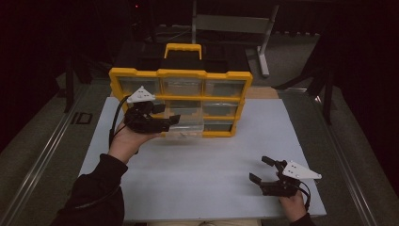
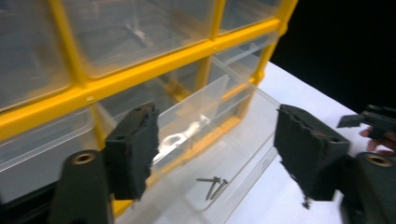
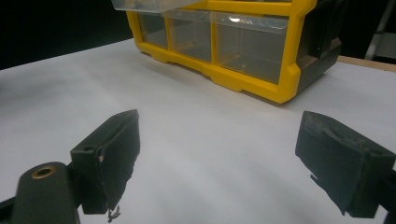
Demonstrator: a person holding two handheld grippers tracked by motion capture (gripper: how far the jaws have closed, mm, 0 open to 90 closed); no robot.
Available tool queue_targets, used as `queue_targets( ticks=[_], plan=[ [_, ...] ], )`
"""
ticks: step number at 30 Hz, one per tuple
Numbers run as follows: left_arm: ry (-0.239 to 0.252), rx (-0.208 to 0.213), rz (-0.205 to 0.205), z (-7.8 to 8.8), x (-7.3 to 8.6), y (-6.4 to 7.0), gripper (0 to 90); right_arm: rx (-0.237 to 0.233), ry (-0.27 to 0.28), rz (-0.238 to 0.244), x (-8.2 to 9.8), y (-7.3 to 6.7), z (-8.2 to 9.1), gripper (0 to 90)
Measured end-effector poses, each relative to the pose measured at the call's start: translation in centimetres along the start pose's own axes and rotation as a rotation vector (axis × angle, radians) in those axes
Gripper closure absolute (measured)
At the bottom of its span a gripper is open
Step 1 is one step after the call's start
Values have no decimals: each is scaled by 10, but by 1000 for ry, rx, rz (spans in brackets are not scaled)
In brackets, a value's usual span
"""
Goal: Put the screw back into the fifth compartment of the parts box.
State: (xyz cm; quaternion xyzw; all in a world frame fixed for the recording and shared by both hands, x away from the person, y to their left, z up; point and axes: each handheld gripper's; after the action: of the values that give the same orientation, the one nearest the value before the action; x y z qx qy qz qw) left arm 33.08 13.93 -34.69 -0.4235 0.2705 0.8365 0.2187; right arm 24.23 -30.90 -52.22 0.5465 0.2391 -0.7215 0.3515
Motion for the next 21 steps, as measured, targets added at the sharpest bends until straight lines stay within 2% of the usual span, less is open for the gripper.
queue_targets(
  ticks=[4,6,10,12,14,17,21],
  plan=[
    [8,-22,14,10,6,-4,213,0,0,2,0,0,-1,138],
    [8,-5,21,14,10,-7,206,0,-2,2,0,0,-1,138],
    [13,-11,24,23,18,-11,150,1,-1,1,0,0,-1,138],
    [11,-19,12,27,23,-12,142,1,-3,0,0,0,-1,138],
    [11,-22,8,29,24,-13,94,2,-3,1,0,0,-1,138],
    [9,-44,2,35,35,-16,77,0,-4,0,0,0,-1,138],
    [14,-48,-25,40,48,-17,40,3,-3,-2,0,0,-1,138]
  ],
)
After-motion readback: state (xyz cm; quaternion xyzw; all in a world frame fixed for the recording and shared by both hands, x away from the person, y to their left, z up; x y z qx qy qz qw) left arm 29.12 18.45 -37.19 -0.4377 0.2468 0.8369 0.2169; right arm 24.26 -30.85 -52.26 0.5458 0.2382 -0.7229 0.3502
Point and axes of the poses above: each handheld gripper's, and its own axes: z roughly backward along the jaws, x roughly out of its underside, y roughly to its right, and after that the axes turned 8 degrees about z, right-handed
